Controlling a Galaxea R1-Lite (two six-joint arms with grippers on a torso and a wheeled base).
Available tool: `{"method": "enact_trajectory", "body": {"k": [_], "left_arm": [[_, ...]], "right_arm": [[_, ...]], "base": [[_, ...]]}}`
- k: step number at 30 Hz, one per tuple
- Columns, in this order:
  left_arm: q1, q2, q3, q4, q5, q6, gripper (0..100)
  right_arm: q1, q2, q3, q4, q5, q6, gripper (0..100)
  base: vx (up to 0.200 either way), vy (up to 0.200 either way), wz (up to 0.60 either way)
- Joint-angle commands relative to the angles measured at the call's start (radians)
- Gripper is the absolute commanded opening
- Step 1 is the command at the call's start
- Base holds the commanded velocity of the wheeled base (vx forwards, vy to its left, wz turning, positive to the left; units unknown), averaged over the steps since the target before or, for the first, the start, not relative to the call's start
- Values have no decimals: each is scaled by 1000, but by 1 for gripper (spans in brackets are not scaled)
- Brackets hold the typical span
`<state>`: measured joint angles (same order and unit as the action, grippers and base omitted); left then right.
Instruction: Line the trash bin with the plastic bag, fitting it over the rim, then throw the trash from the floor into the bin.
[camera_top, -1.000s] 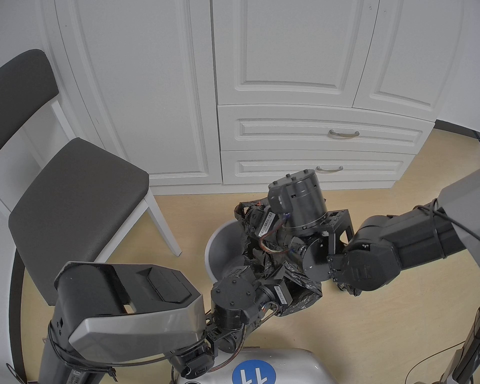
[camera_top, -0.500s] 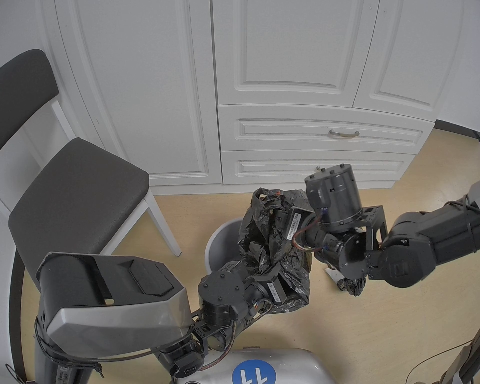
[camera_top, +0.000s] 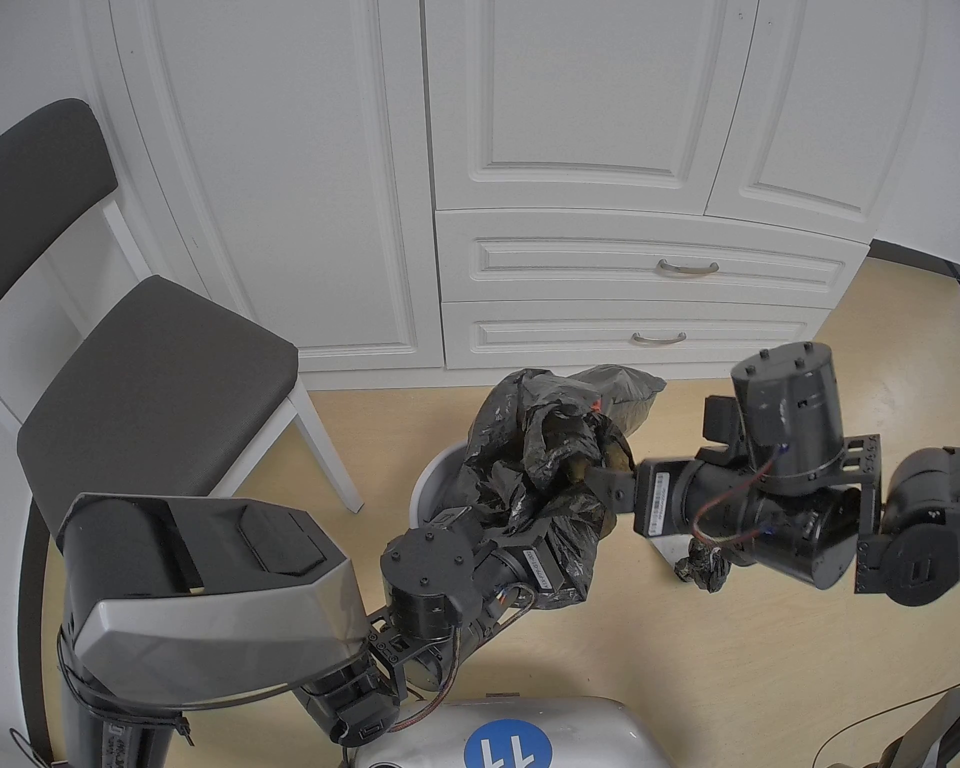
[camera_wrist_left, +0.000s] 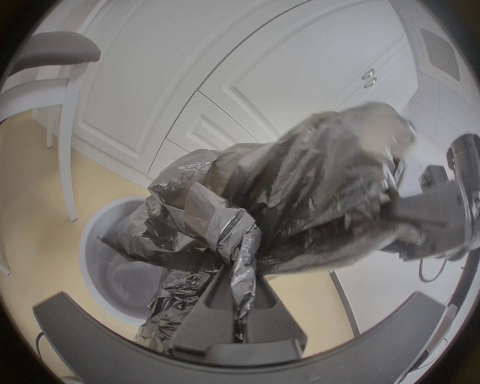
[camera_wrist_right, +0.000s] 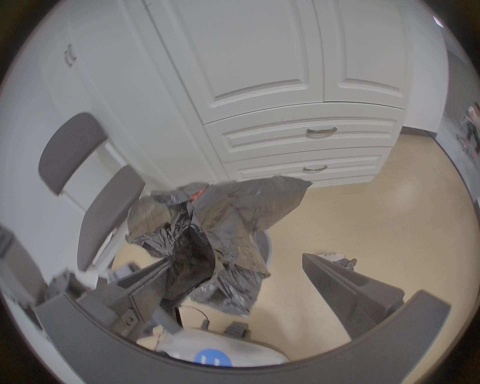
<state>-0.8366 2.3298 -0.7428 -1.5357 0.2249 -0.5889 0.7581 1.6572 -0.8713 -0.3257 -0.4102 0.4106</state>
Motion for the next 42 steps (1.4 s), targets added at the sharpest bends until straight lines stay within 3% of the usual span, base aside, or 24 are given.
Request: {"method": "enact_trajectory", "body": {"k": [1,10,14,17,25,33,36,37,42], "left_arm": [[7,-38,5,0,1,0,0],[5,-98,31,0,-2,18,0],[7,-86,26,2,-16,15,0],[4,-90,25,0,-15,15,0],[2,-96,26,0,-13,15,0],[30,-93,36,2,-18,15,0],[54,-87,49,2,-53,15,0],[62,-87,57,2,-70,15,0],[113,-101,108,0,-153,21,0]], "right_arm": [[7,-85,81,-6,24,-52,100],[15,-160,113,-62,36,-72,100],[30,-217,167,-56,134,-101,100],[37,-195,212,-68,162,-158,100],[106,-165,230,-102,159,-162,100],[10,-232,232,-153,162,-170,100],[-29,-226,225,-156,162,-171,100],[-34,-224,224,-159,162,-171,0],[-48,-224,206,-165,162,-168,0]], "base": [[0,0,0],[0,0,0],[0,0,0],[0,0,0],[0,0,0],[0,0,0],[0,0,0],[0,0,0],[0,0,0]]}}
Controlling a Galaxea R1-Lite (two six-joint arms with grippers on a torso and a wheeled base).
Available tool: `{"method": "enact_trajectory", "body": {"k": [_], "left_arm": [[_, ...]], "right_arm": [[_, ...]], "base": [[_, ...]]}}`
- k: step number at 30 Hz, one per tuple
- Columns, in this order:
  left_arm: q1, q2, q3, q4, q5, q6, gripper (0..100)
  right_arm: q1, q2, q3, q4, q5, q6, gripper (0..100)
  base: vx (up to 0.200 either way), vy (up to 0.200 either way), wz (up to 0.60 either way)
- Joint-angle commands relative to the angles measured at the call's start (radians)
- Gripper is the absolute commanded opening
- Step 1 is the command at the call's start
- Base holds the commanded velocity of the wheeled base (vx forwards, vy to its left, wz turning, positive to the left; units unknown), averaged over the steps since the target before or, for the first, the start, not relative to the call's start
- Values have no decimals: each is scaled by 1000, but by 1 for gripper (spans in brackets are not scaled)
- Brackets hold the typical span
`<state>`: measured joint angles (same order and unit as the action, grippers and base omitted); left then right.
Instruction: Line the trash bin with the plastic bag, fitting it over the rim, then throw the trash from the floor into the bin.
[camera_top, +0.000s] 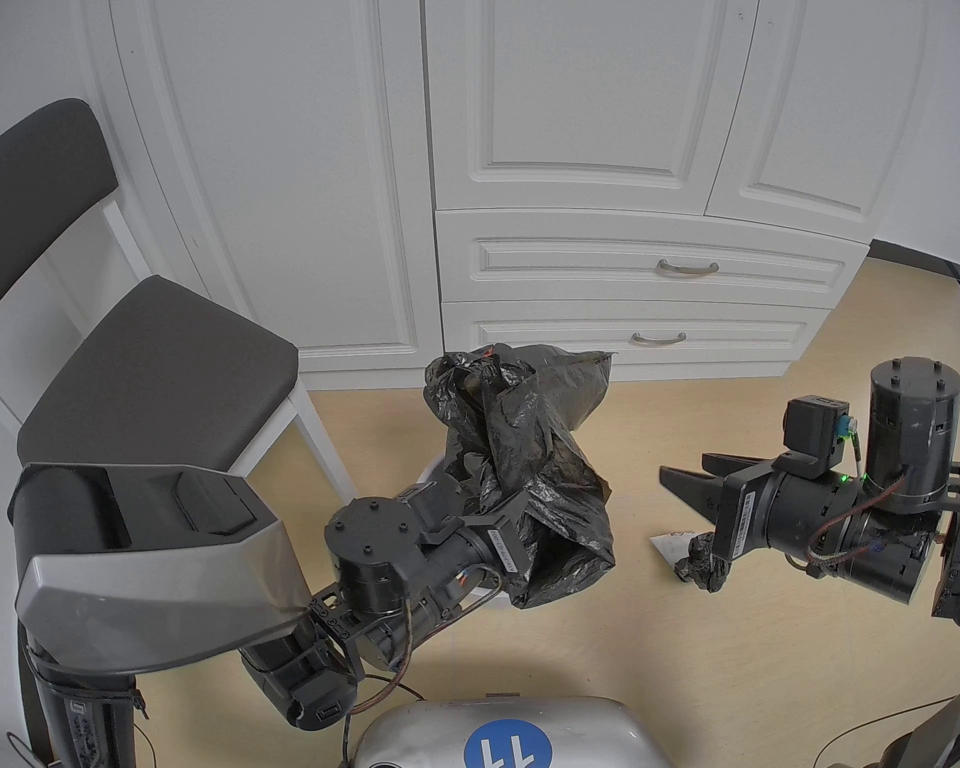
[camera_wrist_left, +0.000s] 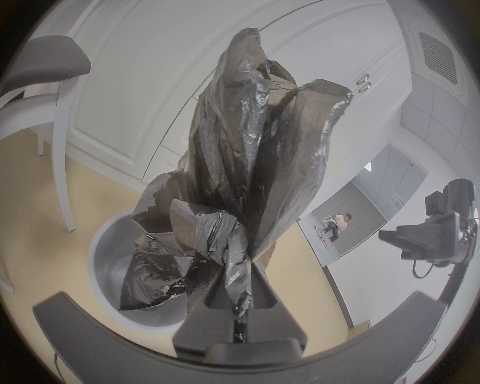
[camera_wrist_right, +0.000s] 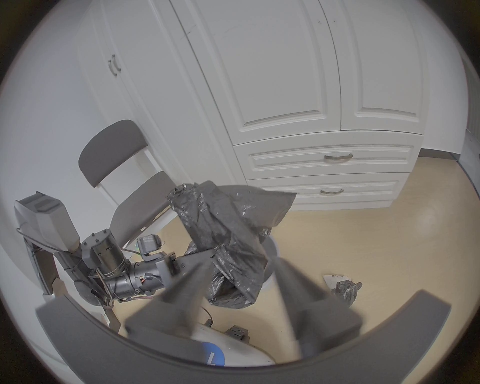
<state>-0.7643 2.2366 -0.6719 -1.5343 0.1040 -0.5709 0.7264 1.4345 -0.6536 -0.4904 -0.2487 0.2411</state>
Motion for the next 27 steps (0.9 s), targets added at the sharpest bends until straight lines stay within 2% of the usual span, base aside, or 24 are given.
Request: {"method": "enact_trajectory", "body": {"k": [1,5,6,8,9,10,12,14,17,23,27], "left_arm": [[48,-12,46,-1,-44,5,0],[92,-32,120,-3,-161,39,0],[92,-32,120,-3,-161,39,0],[155,-29,153,-3,-242,91,0],[155,-29,153,-3,-242,91,0],[204,-28,186,-3,-310,120,0],[255,-29,207,-3,-389,161,0],[295,-32,218,-1,-429,213,0],[335,-55,242,-1,-442,267,0],[338,-97,284,0,-478,273,0],[332,-107,299,-1,-480,286,0]], "right_arm": [[-19,-2,-12,0,0,0,0],[-27,3,-12,0,0,0,0],[-27,3,-12,0,0,0,0],[-38,9,-14,0,-1,0,0],[-38,9,-14,0,-1,0,0],[-47,14,-14,0,-1,-2,0],[-50,26,-21,0,-1,0,0],[-65,43,-26,-2,-1,0,0],[-90,86,-40,-4,0,0,0],[-134,164,-69,-14,0,11,0],[-163,245,-89,-105,2,17,0]], "base": [[0,0,0],[0,0,0],[0,0,0],[0,0,0],[0,0,0],[0,0,0],[0,0,0],[0,0,0],[0,0,0],[0,0,0],[0,0,0]]}}
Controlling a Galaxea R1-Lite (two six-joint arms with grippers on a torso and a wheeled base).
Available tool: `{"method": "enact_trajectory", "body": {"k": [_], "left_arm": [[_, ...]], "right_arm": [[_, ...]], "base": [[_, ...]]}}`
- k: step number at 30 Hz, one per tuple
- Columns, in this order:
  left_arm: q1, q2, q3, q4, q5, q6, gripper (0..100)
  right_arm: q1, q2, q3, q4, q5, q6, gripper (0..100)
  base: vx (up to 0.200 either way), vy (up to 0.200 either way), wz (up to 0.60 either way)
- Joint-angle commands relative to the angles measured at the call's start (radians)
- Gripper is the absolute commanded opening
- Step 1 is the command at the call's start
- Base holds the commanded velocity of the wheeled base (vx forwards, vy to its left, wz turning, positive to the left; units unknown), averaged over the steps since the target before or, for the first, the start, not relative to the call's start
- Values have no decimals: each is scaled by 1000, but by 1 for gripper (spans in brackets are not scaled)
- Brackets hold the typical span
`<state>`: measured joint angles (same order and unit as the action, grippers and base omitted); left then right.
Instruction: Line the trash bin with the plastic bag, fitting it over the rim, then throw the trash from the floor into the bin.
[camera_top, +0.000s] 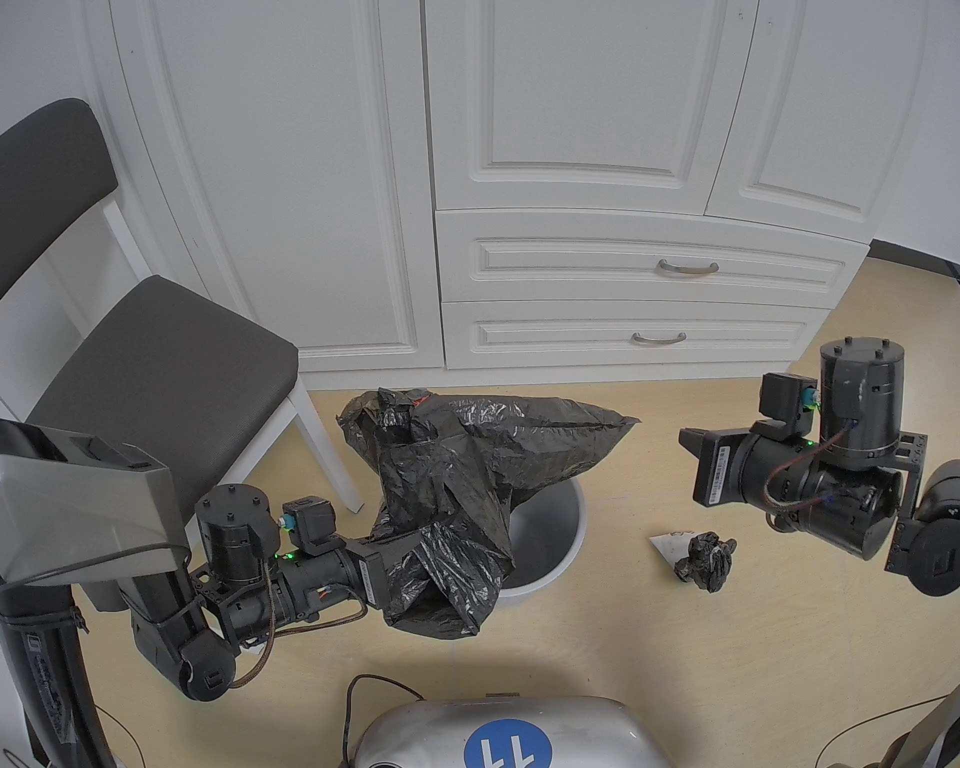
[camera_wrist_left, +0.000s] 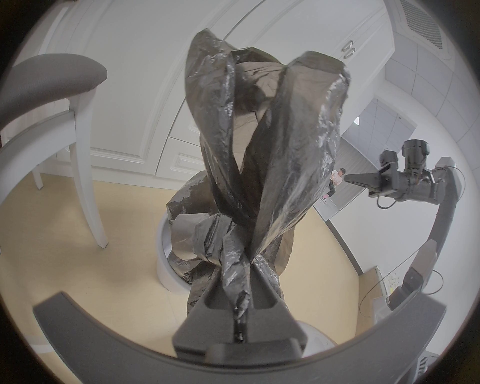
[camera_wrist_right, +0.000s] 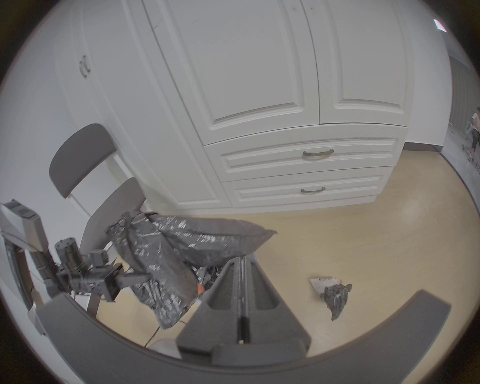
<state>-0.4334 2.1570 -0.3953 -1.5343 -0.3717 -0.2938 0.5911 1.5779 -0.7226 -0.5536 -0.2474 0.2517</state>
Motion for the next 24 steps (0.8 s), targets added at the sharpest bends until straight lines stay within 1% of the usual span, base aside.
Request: {"method": "enact_trajectory", "body": {"k": [1,4,9,12,13,14,18,22,23,24], "left_arm": [[-1,-28,23,-1,-4,9,0],[-7,-28,30,-1,-4,22,0],[-22,-29,46,-1,-4,32,0],[-21,-26,46,-1,-4,36,0],[-21,-26,44,-1,-4,36,0],[-21,-25,44,-1,-4,35,0],[-21,-25,43,-1,-4,35,0],[-21,-25,44,-1,-4,35,0],[-21,-25,44,-1,-4,35,0],[-22,-22,41,-1,-4,35,0]], "right_arm": [[-28,106,-23,-48,0,9,0],[-22,175,-43,-108,0,50,0],[0,307,-130,-166,-12,159,0],[1,392,-218,-169,-41,247,0],[1,395,-221,-169,-42,251,0],[3,433,-262,-161,-59,293,0],[19,495,-281,-166,-61,311,0],[49,637,-305,-173,-55,320,0],[49,637,-305,-173,-55,320,0],[62,711,-334,-177,-56,340,0]], "base": [[0,0,0],[0,0,0],[0,0,0],[0,0,0],[0,0,0],[0,0,0],[0,0,0],[0,0,0],[0,0,0],[0,0,0]]}}
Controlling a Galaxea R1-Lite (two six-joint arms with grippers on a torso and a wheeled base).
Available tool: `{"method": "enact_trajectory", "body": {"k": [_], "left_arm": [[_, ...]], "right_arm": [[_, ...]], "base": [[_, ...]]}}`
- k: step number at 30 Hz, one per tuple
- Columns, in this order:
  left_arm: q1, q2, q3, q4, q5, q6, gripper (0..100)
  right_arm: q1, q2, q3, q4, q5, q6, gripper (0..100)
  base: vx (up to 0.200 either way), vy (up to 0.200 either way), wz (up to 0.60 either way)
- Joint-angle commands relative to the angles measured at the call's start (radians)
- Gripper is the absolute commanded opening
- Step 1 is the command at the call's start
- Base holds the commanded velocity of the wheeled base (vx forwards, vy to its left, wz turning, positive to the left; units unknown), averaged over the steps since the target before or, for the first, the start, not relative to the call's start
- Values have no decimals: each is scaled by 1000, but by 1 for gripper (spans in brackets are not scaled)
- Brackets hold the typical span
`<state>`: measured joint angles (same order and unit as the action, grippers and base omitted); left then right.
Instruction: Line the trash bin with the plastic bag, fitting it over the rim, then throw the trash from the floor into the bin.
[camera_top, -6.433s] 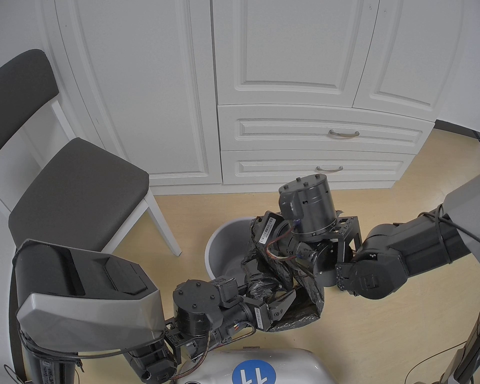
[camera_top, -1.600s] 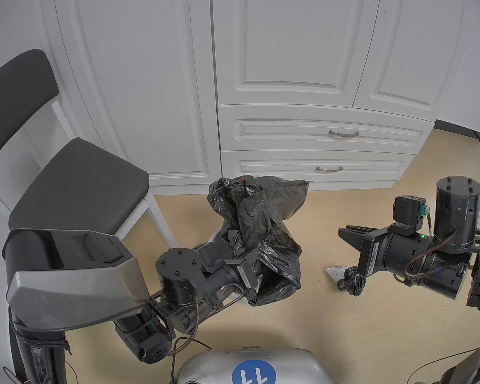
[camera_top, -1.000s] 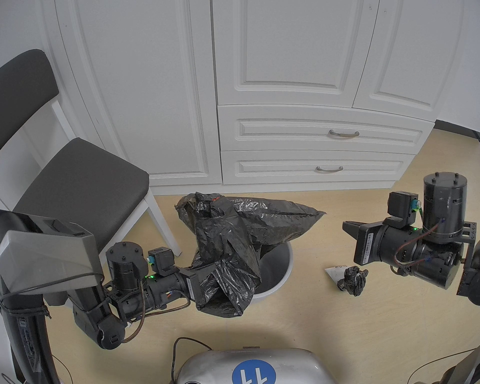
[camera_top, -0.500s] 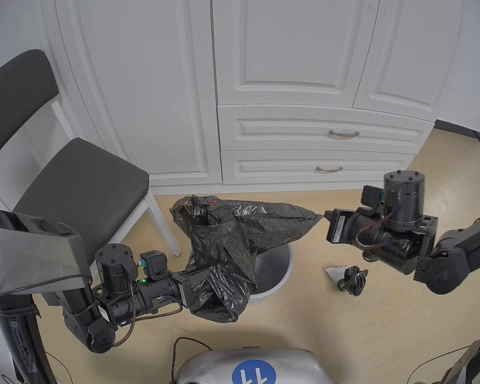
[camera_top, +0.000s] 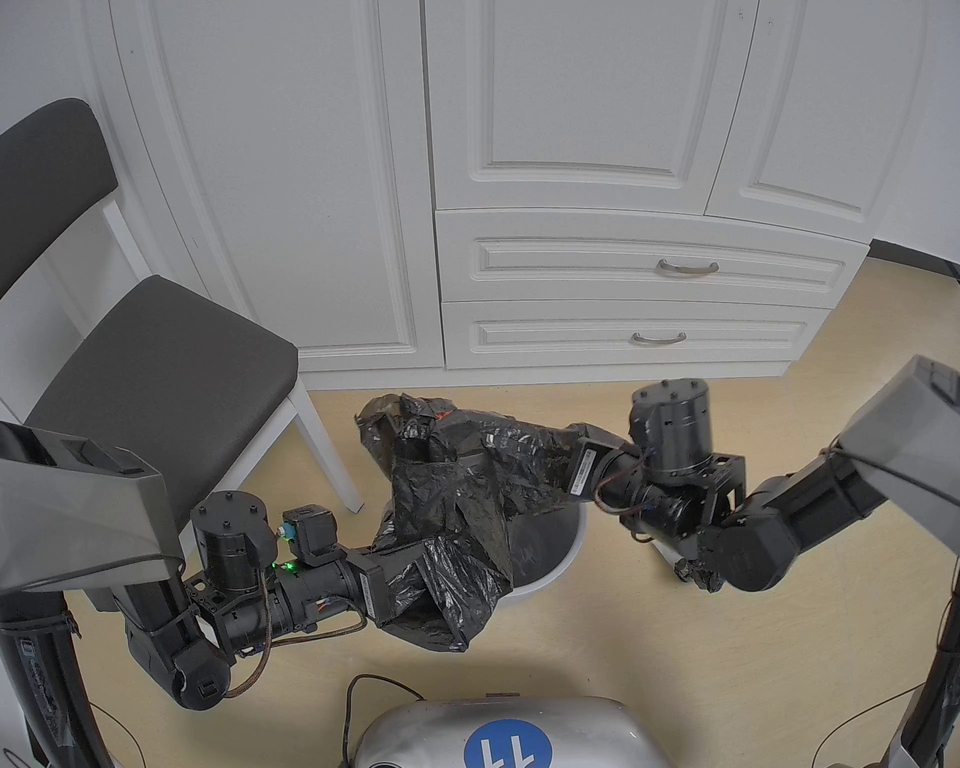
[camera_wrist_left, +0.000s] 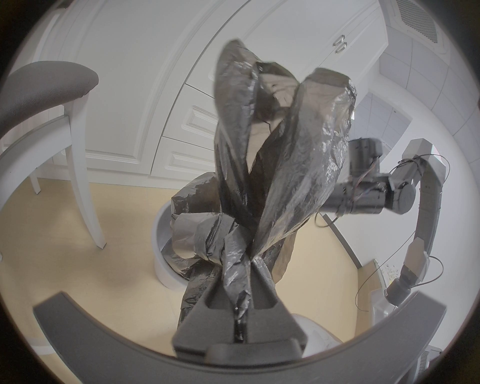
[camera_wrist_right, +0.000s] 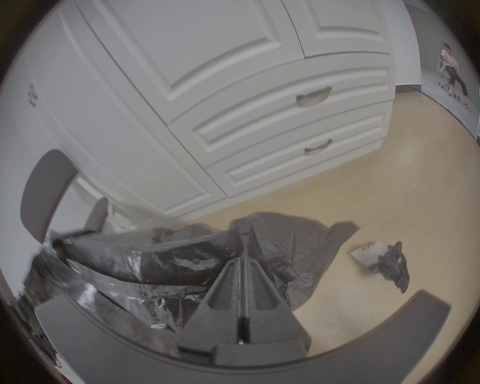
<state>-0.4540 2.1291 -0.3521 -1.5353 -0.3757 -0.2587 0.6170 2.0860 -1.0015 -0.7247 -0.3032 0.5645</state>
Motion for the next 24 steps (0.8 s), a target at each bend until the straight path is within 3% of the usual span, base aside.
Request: {"method": "enact_trajectory", "body": {"k": [1,14,21,24], "left_arm": [[-2,9,-4,0,0,-1,0],[-15,55,-45,0,11,-8,0],[-25,95,-126,3,29,-14,0],[-46,141,-203,9,51,-16,0]], "right_arm": [[46,238,-71,-12,-4,45,0],[58,500,-309,-55,3,161,0],[-14,450,-304,-50,6,163,0],[-65,341,-263,24,49,144,0]], "base": [[0,0,0],[0,0,0],[0,0,0],[0,0,0]]}}
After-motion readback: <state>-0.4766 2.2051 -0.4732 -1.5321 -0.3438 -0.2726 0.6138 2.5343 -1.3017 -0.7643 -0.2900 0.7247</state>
